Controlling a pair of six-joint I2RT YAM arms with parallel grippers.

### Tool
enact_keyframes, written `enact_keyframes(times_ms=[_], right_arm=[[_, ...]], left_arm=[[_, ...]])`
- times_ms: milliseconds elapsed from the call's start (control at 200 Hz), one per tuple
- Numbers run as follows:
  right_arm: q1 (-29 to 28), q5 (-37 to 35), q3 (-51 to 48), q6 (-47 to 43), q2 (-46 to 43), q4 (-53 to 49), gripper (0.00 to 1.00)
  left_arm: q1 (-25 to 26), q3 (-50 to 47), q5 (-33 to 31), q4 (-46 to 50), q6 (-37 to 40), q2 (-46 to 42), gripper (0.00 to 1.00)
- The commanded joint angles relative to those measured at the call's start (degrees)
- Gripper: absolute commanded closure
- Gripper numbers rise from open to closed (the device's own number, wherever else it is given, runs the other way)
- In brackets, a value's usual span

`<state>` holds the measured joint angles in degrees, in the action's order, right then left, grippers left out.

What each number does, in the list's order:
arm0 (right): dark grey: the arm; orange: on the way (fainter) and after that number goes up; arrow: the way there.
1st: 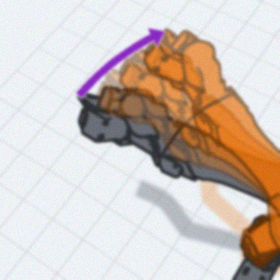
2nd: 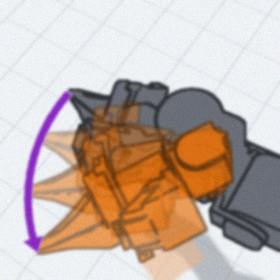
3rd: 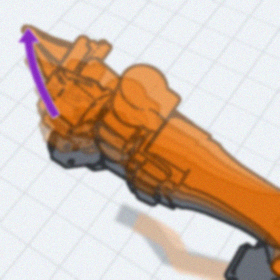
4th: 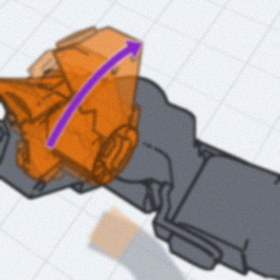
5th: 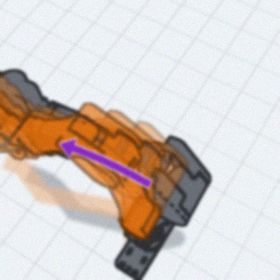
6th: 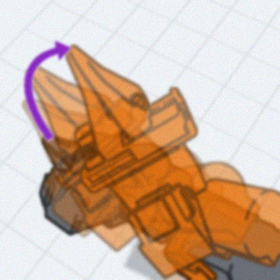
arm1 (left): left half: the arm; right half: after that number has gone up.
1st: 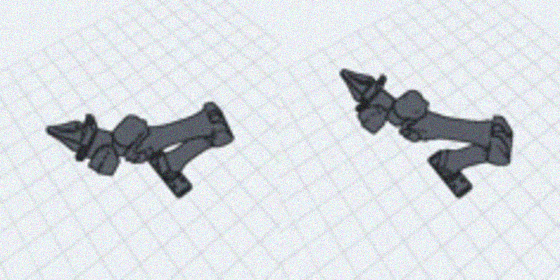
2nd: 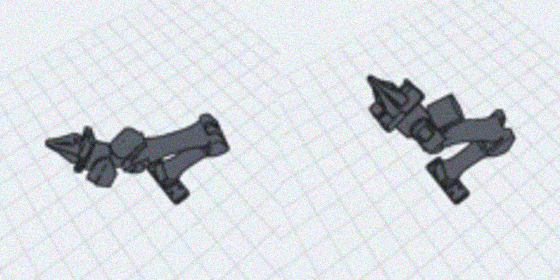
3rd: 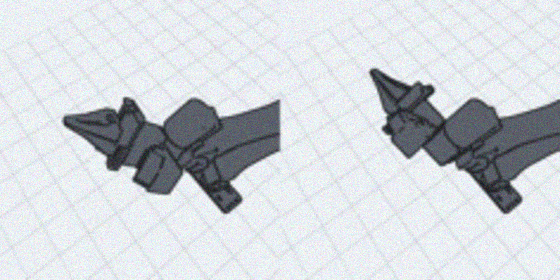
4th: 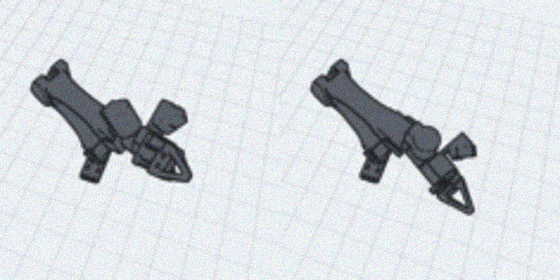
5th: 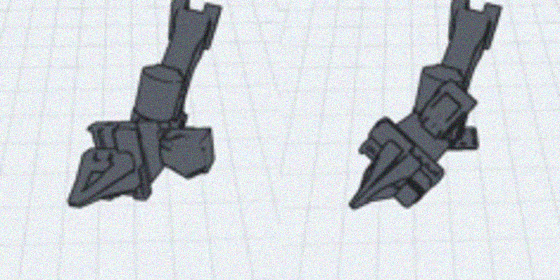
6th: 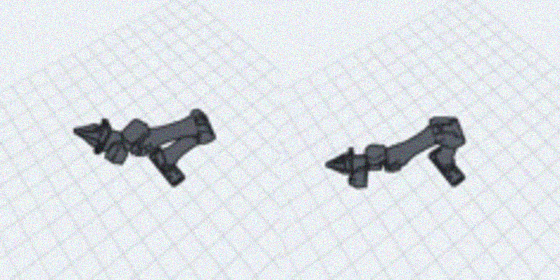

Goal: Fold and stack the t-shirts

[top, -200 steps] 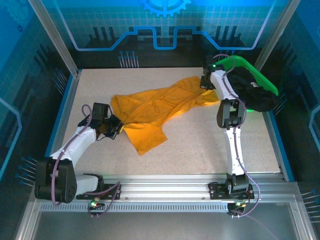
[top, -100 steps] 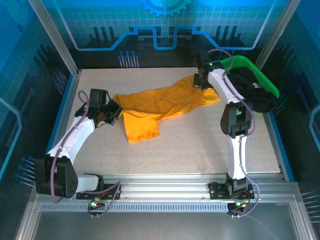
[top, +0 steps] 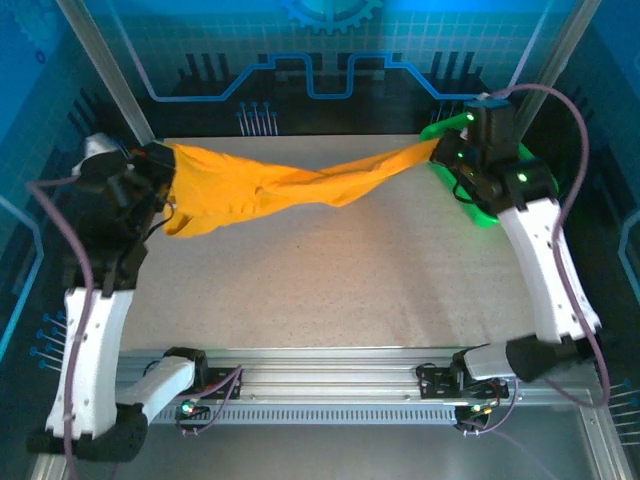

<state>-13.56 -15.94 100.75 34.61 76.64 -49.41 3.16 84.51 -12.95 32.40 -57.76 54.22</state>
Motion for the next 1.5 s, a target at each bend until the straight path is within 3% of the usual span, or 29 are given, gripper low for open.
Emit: enact_keyframes(times_ms=[0, 165, 305, 510, 705, 875, 1005, 1085, 1190, 1300, 1401, 1461, 1496], right_arm=[[1.7, 1.4, -2.3, 2.3, -6.2, 6.0, 1.0], [3.7, 7.0, -0.7, 2.9, -6.0, 8.8, 1.0], [4.6, 11.0, 2.3, 4.5, -0.8, 10.3, 1.0], [5.6, 16.5, 9.0, 5.2, 9.8, 8.8, 1.0], [6.0, 19.6, 18.6, 4.9, 20.1, 11.3, 1.0], [8.1, 20.8, 31.4, 5.6, 26.0, 12.8, 1.0], [10.6, 21.9, 41.0, 6.9, 28.4, 9.7, 1.0], [12.0, 22.2, 42.2, 7.5, 27.6, 6.7, 1.0], [12.3, 21.4, 33.3, 7.1, 21.7, 5.2, 1.0], [12.2, 18.5, 12.5, 7.8, 10.6, 7.5, 1.0], [12.0, 16.6, -7.0, 9.7, 2.8, 8.6, 1.0], [11.5, 16.6, -16.7, 9.5, 0.5, 8.7, 1.0], [11.3, 16.7, -21.7, 9.1, 0.2, 9.0, 0.92]], left_arm=[[-0.9, 5.7, -7.0, 3.0, 4.6, -1.8, 1.0], [-2.5, 14.5, -1.9, 7.7, 3.1, 5.1, 1.0], [-9.1, 18.7, 12.0, 12.4, -2.4, 14.5, 1.0], [-14.5, 19.8, 22.9, 12.1, -2.2, 23.7, 1.0], [-16.3, 22.0, 28.6, 1.6, -3.3, 31.8, 1.0], [-18.2, 38.6, 30.7, -4.5, -6.0, 40.6, 1.0], [-18.9, 57.6, 29.9, 1.2, -6.2, 45.9, 1.0], [-18.9, 61.9, 28.1, 7.7, -6.4, 45.6, 1.0], [-18.7, 53.0, 22.7, 13.4, -4.6, 37.8, 1.0], [-18.2, 28.3, 16.7, 10.1, -5.6, 24.9, 1.0], [-17.6, 8.8, 16.4, 9.2, -7.7, 18.1, 1.0], [-16.0, -2.0, 17.1, 7.1, -7.6, 16.1, 0.87], [-15.5, -7.8, 18.8, 5.6, -7.8, 15.8, 0.82]])
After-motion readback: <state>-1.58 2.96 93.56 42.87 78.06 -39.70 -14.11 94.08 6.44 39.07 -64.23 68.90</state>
